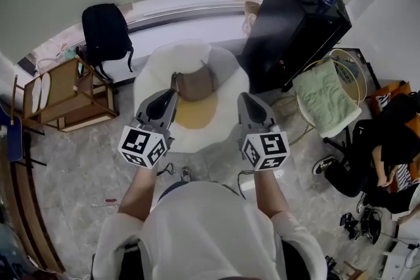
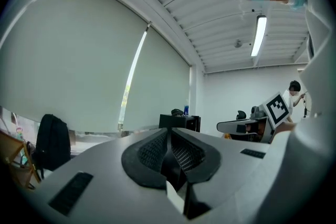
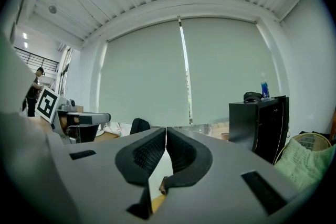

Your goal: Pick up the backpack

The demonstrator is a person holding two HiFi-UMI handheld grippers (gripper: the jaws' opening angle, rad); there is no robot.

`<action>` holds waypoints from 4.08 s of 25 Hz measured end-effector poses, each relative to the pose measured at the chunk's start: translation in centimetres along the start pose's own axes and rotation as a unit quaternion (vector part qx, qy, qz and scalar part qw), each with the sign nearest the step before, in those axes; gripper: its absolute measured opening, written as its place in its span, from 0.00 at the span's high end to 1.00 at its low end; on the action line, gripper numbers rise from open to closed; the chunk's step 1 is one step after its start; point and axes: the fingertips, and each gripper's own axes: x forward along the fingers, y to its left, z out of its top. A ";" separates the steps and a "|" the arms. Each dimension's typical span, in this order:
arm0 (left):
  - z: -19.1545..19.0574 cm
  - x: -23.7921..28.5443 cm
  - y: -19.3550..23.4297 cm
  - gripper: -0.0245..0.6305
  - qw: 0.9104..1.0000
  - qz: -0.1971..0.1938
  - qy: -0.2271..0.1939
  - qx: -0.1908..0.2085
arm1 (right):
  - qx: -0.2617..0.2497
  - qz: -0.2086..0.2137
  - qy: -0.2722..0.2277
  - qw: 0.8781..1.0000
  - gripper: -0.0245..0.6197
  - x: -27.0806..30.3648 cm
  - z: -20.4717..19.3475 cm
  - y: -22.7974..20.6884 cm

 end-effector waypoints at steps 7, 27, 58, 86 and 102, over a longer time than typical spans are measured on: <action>-0.2 1.8 2.0 0.89 1.000 -0.021 0.008 -0.007 | 0.005 -0.015 0.002 1.000 0.92 1.8 -0.2 -0.3; -2.1 7.4 -1.5 0.89 0.995 0.098 -0.006 -0.023 | 0.009 0.090 0.023 0.996 0.92 5.1 -1.9 -9.4; -2.2 11.8 15.3 0.89 0.999 0.036 0.028 -0.027 | 0.016 0.047 0.029 0.998 0.92 21.3 -1.8 -3.0; -3.5 21.0 15.5 0.89 0.987 0.152 0.021 -0.037 | -0.010 0.160 0.049 0.986 0.92 29.6 -2.1 -11.9; -8.2 22.6 19.2 0.89 0.982 0.169 0.052 -0.069 | 0.006 0.154 0.092 0.984 0.92 33.6 -7.4 -12.6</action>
